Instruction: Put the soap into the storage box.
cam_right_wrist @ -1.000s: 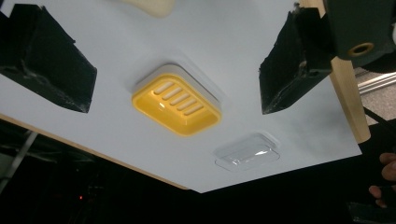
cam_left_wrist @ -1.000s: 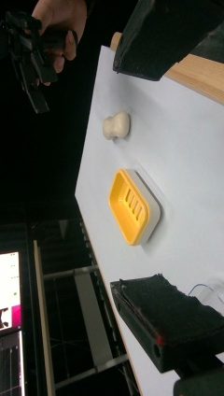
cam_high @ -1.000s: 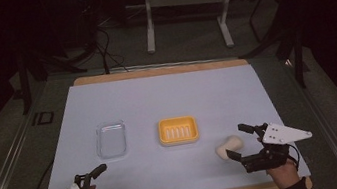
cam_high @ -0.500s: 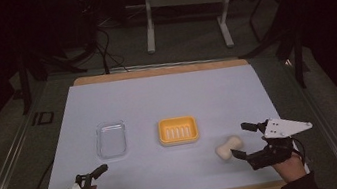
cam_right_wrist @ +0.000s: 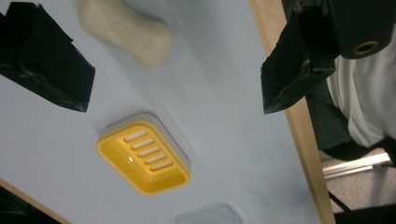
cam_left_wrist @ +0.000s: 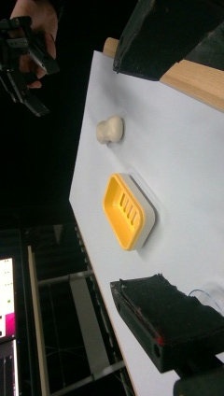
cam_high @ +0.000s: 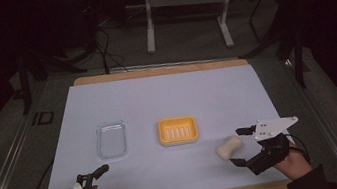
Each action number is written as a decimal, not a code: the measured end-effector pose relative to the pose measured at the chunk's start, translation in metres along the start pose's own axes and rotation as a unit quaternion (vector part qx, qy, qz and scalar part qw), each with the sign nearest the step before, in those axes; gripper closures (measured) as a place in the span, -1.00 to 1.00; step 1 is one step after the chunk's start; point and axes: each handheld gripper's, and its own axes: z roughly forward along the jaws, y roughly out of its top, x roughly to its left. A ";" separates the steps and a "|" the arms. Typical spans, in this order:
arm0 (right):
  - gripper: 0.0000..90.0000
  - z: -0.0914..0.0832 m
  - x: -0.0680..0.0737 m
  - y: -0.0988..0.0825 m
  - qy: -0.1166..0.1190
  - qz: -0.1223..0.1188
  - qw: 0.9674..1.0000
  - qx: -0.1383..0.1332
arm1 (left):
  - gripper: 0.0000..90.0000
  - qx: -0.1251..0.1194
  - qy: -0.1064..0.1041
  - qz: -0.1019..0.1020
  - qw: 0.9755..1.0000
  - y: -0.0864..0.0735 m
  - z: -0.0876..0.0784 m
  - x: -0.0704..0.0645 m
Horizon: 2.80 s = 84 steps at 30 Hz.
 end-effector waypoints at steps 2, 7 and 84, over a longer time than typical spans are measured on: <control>-0.79 0.001 -0.001 0.001 0.009 -0.003 1.000 0.012 | -1.00 0.000 0.000 0.000 1.000 0.000 0.000 0.000; -0.79 0.004 -0.001 0.003 0.020 -0.013 0.998 0.055 | -1.00 0.003 -0.001 0.001 1.000 0.000 0.001 0.000; -0.71 0.043 -0.024 0.004 0.140 -0.066 0.889 0.430 | -1.00 0.013 0.002 -0.005 1.000 -0.003 0.002 0.001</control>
